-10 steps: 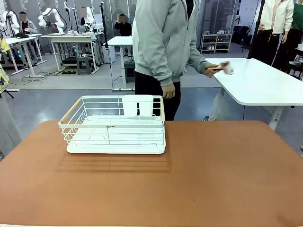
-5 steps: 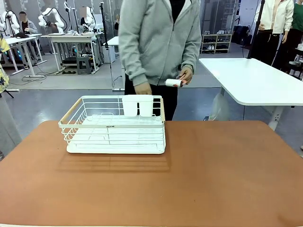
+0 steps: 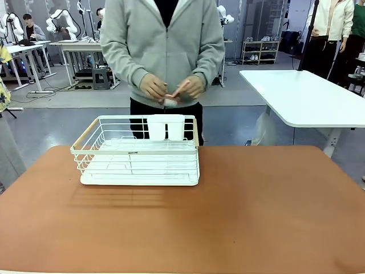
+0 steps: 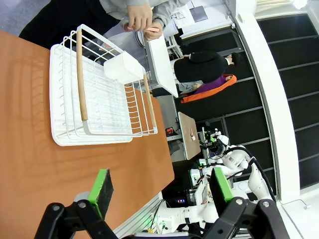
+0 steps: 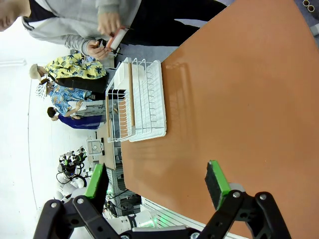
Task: Clean the table.
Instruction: Pick up the Lint Roller when the human hands it over.
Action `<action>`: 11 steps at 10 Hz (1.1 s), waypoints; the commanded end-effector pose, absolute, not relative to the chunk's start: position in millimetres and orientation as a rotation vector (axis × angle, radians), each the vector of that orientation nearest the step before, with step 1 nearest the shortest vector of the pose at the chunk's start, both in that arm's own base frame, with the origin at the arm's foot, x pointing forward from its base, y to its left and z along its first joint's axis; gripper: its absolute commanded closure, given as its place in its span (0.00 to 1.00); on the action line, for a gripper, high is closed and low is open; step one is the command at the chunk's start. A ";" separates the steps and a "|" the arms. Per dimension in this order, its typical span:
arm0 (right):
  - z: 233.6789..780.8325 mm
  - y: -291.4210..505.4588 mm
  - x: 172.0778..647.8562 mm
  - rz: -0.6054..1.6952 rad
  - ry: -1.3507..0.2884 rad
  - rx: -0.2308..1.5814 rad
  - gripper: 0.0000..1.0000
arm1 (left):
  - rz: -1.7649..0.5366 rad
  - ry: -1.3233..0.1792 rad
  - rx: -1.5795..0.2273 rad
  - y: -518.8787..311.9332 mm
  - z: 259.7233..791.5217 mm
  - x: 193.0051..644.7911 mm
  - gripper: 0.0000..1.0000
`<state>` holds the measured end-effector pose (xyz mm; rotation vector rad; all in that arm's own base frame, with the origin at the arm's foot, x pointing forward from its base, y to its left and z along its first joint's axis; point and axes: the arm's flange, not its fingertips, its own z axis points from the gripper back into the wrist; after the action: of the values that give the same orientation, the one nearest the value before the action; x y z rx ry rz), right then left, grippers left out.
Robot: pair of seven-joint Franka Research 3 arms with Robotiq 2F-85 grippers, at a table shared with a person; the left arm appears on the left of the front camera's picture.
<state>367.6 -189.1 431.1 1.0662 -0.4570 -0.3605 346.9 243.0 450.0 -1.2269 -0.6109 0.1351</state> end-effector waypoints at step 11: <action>432.0 -189.1 367.9 -0.361 -0.459 1.077 0.00 | 0.132 -0.613 -1.231 244.9 450.1 345.3 0.00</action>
<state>367.6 -189.1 431.1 1.0662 -0.4569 -0.3605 346.9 243.0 450.0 -1.2269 -0.6109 0.1351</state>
